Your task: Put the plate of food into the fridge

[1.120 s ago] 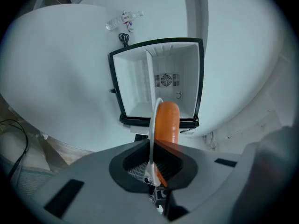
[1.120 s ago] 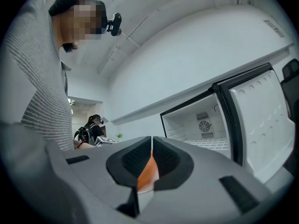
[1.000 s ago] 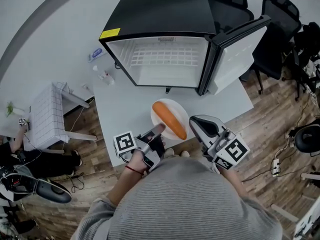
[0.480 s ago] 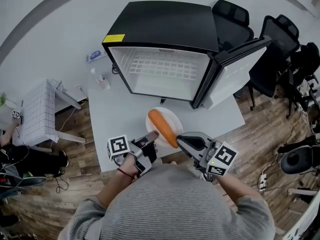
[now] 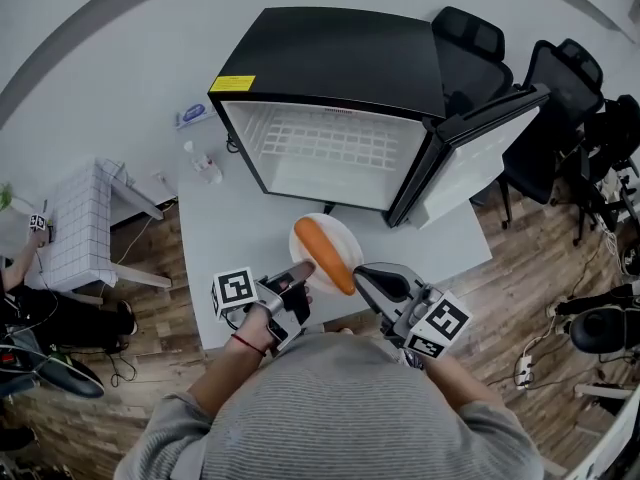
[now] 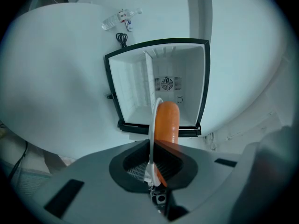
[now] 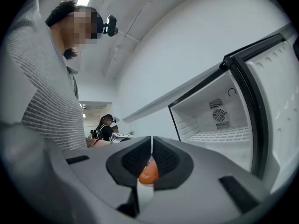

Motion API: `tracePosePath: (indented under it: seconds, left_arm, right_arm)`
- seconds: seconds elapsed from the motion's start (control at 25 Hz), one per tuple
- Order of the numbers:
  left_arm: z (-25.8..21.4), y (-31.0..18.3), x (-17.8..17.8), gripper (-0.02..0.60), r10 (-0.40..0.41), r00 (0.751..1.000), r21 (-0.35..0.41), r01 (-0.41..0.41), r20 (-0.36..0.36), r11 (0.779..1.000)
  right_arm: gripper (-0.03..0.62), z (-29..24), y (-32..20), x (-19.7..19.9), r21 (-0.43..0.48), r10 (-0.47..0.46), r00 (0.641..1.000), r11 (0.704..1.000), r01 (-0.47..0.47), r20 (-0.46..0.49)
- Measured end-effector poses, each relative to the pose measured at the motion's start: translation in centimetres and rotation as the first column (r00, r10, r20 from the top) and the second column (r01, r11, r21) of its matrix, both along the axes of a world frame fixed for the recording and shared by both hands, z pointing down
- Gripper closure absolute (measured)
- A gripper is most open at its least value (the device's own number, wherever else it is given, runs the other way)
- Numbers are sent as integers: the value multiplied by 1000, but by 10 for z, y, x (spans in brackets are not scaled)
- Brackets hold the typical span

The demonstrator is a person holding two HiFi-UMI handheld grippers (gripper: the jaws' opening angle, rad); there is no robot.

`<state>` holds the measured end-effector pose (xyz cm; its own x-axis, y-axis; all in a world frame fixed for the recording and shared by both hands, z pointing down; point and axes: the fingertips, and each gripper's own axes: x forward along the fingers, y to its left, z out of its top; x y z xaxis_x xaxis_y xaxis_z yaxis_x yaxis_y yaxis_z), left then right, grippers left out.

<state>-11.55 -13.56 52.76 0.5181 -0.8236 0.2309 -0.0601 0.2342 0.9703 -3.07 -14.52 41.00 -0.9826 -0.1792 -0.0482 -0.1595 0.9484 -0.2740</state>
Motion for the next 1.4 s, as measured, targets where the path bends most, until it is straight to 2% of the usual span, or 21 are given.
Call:
tracePosePath:
  seconds: [0.24,0.56,1.16,1.4]
  left_arm:
    - [-7,-21,-13,555,-6,1000,24,6,11,1000]
    - [2,-42,-28,555,8,1000,9,-8,17,1000]
    - [13,-118,-62,555,5,999,6,-5,55,1000]
    - [17,-136,-68,555,-11,999,-10,12,42,1000]
  right_arm:
    - [579,0,-11,-2,34,81,997,996,-81,-5]
    - [579,-1,-31,4,-1,205,978,979,-205,30]
    - [579,5,-49,9,-28,294,956,956,-293,11]
    - [579,5,-51,8,-32,305,952,952,-304,15]
